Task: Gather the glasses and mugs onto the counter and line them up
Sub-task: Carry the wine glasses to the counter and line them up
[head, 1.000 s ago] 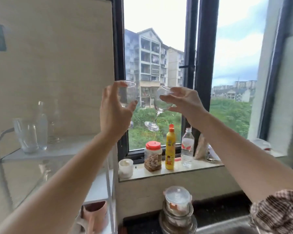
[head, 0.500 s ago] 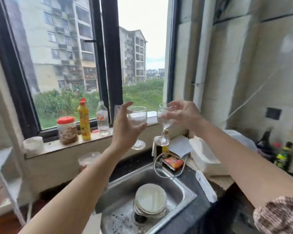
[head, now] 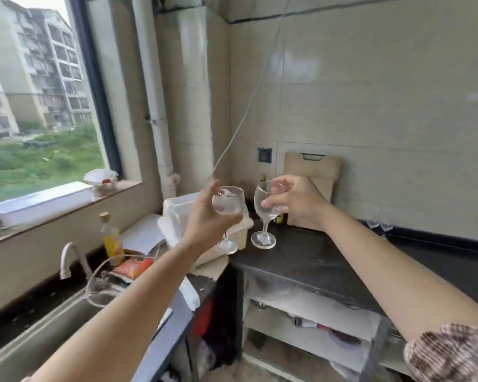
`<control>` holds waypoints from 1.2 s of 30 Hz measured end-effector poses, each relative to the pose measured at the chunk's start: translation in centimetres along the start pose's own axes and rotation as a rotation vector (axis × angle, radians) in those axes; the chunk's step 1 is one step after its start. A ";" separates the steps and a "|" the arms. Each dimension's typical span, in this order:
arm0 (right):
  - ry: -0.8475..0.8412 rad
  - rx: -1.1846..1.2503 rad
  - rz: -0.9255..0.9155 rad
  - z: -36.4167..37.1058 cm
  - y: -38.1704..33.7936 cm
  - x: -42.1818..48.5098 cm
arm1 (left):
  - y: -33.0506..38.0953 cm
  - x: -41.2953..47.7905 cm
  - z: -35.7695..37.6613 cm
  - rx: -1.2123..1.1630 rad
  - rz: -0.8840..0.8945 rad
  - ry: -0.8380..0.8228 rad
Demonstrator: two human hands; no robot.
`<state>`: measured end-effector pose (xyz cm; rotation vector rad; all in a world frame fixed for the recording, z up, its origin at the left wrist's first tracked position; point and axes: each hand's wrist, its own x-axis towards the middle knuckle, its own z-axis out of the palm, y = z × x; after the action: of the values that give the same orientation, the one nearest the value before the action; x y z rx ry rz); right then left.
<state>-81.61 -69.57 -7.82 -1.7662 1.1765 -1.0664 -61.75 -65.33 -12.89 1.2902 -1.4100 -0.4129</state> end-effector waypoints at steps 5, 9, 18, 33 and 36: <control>0.107 -0.060 0.088 -8.5 5.8 2.2 | -0.3 4.5 11.0 -0.067 -0.016 -0.190; 0.186 -0.083 0.147 -14.9 10.4 5.7 | -0.8 9.3 20.1 -0.130 0.008 -0.324; 0.302 -0.172 0.292 -26.6 22.0 13.6 | -2.4 17.9 38.6 -0.171 -0.046 -0.481; 0.288 -0.303 0.453 -44.6 41.8 23.2 | -6.0 23.9 67.4 0.037 -0.056 -0.706; 0.234 -0.300 0.493 -48.0 46.7 25.5 | -7.4 24.7 73.3 0.084 -0.091 -0.711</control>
<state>-134.83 -113.99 -25.91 -1.4639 1.8802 -0.8417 -115.93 -118.35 -30.16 1.3392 -1.9707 -0.9482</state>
